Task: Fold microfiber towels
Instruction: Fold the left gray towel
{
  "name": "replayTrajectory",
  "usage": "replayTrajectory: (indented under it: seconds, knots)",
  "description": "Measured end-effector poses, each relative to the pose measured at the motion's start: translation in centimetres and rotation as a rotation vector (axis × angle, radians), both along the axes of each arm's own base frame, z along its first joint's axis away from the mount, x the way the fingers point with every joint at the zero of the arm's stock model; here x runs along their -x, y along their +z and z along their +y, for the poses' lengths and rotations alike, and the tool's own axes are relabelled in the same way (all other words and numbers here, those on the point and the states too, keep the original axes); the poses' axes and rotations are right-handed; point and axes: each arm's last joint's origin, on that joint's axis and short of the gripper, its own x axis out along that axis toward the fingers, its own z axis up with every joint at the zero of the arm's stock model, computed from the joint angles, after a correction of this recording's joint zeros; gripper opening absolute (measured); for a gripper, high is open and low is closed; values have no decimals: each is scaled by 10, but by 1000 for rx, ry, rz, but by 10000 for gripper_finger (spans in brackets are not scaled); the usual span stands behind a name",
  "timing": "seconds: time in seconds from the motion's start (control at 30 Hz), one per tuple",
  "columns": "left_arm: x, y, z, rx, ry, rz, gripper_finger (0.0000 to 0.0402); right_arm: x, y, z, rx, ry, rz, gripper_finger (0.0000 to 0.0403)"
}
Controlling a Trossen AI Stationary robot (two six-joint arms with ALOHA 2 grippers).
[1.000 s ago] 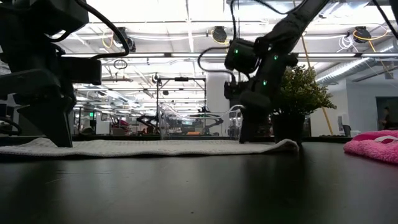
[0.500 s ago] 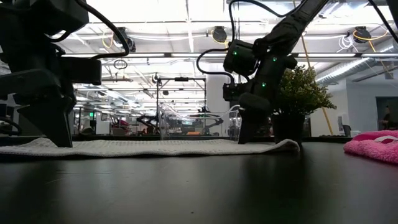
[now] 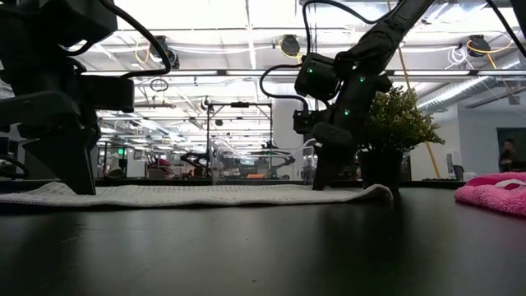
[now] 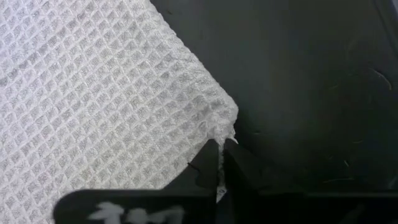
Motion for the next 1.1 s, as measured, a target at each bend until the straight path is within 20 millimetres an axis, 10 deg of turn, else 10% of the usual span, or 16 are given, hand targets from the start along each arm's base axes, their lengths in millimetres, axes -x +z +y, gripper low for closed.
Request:
replayTrajectory:
  seconds: [1.1]
  knots:
    - [9, 14, -23, 143, -84, 33, 35, 14, 7, 3, 2, 1, 100, 0]
